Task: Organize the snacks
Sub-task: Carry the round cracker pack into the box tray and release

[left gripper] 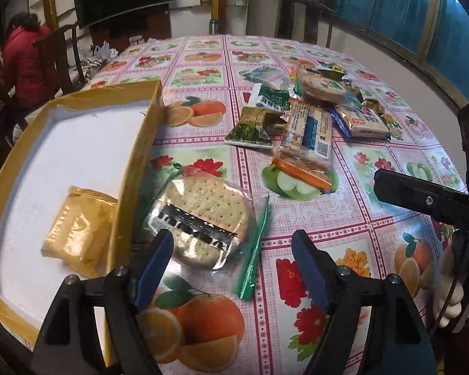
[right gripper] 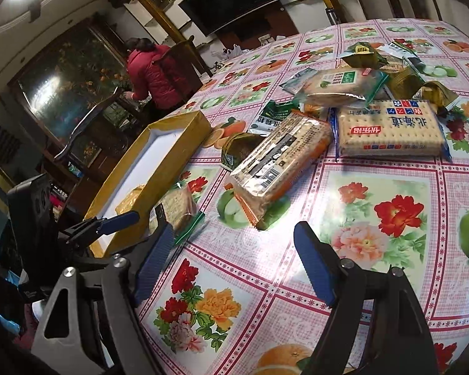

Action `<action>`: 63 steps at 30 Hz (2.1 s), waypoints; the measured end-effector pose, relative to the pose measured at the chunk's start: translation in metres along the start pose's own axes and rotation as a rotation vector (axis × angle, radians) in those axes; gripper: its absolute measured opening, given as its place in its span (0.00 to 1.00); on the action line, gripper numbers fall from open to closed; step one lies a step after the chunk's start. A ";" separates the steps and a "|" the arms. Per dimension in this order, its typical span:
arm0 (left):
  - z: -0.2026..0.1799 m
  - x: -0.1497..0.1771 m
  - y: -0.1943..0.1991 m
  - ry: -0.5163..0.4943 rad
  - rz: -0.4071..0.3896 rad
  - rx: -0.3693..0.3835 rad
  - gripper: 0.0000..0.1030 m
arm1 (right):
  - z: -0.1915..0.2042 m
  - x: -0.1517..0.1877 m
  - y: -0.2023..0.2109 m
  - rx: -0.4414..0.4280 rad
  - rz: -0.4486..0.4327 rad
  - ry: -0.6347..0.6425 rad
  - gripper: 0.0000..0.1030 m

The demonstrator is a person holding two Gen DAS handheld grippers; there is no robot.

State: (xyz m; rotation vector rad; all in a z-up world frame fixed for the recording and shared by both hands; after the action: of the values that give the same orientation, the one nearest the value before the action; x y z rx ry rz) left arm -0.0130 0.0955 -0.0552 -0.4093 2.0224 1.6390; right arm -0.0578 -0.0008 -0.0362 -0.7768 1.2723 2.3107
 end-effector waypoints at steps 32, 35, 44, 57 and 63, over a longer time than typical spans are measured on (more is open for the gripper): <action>0.018 0.019 0.099 0.139 -0.226 0.177 0.66 | 0.040 0.006 -0.015 -0.074 0.061 0.072 0.86; 0.039 0.031 0.125 0.176 -0.292 0.151 0.67 | 0.078 0.015 -0.047 -0.029 0.143 0.223 0.87; 0.103 0.071 0.156 0.236 -0.349 0.052 0.68 | 0.119 0.026 -0.127 0.191 0.298 0.481 0.92; 0.141 0.102 0.148 0.316 -0.351 0.074 0.68 | 0.093 0.012 -0.131 0.314 0.248 0.501 0.77; 0.149 0.105 0.150 0.340 -0.372 0.093 0.68 | 0.094 0.015 -0.118 0.309 0.220 0.450 0.74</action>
State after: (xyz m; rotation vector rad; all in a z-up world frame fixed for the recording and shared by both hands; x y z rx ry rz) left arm -0.1504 0.2825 -0.0132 -1.0205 2.0876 1.3081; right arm -0.0275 0.1412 -0.0804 -1.1329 1.9412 2.0837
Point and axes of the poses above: each gripper's, at about its wrist camera, not at the fingertips, and y roughly against the way its jaws point, z to its left, x to its underside, the point moved 10 cm from there along -y, roughly the way its jaws point, and after that the axes turned 5 degrees about x, right-handed, at the moved point
